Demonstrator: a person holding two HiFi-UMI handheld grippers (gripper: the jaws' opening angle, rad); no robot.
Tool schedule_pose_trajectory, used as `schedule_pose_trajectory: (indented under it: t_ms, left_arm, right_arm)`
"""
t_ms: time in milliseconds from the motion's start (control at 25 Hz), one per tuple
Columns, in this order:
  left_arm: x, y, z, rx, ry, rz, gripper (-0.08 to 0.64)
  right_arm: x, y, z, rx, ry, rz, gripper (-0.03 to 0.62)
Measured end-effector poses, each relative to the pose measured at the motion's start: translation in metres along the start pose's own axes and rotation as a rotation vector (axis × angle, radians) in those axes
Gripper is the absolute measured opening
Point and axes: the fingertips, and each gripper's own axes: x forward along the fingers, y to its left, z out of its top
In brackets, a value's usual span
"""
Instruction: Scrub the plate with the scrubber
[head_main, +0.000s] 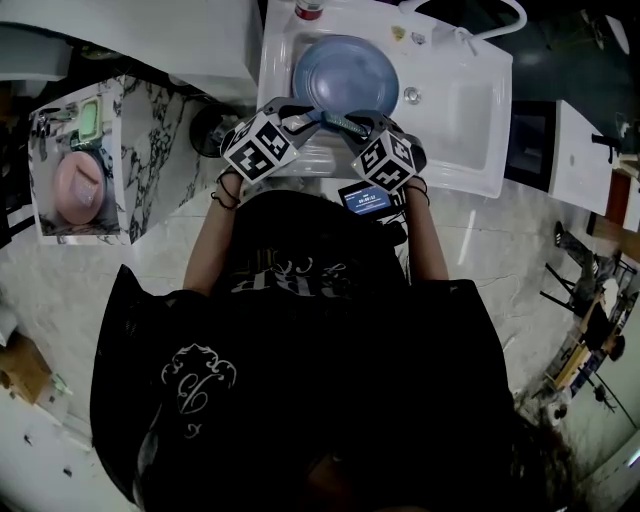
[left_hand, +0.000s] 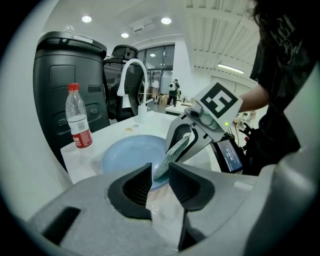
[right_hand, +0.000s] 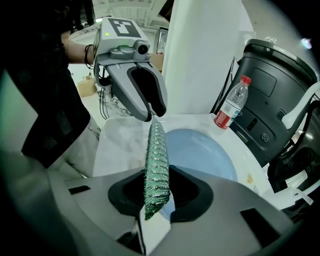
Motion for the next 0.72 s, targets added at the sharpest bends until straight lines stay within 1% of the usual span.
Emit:
schedule_pose_trajectory:
  t_ms: [120,240,360,520,600,720]
  left_arm:
    - [-0.005,-0.005,0.001,-0.003,-0.006,0.026,0.115]
    - [-0.012,-0.01,0.002,0.0,-0.013,0.055,0.115]
    - [-0.02,-0.016,0.006,-0.009,-0.035,0.088,0.115]
    - [-0.028,-0.026,0.014,-0.002,-0.06,0.132,0.115]
    - [-0.03,-0.031,0.019,0.01,-0.071,0.153,0.115]
    - [-0.034,-0.049,0.032,0.014,-0.112,0.175,0.115]
  right_arm:
    - [-0.001,0.001,0.0,-0.01,-0.005,-0.015,0.086]
    - [-0.008,-0.009,0.001,0.029,-0.025,-0.086,0.087]
    - [-0.028,-0.02,0.012,0.121,-0.107,-0.16,0.086]
    - [-0.066,-0.024,0.024,0.26,-0.232,-0.216,0.087]
    - [-0.086,-0.022,0.025,0.306,-0.28,-0.244,0.086]
    - [-0.117,-0.008,0.019,0.378,-0.343,-0.27,0.086]
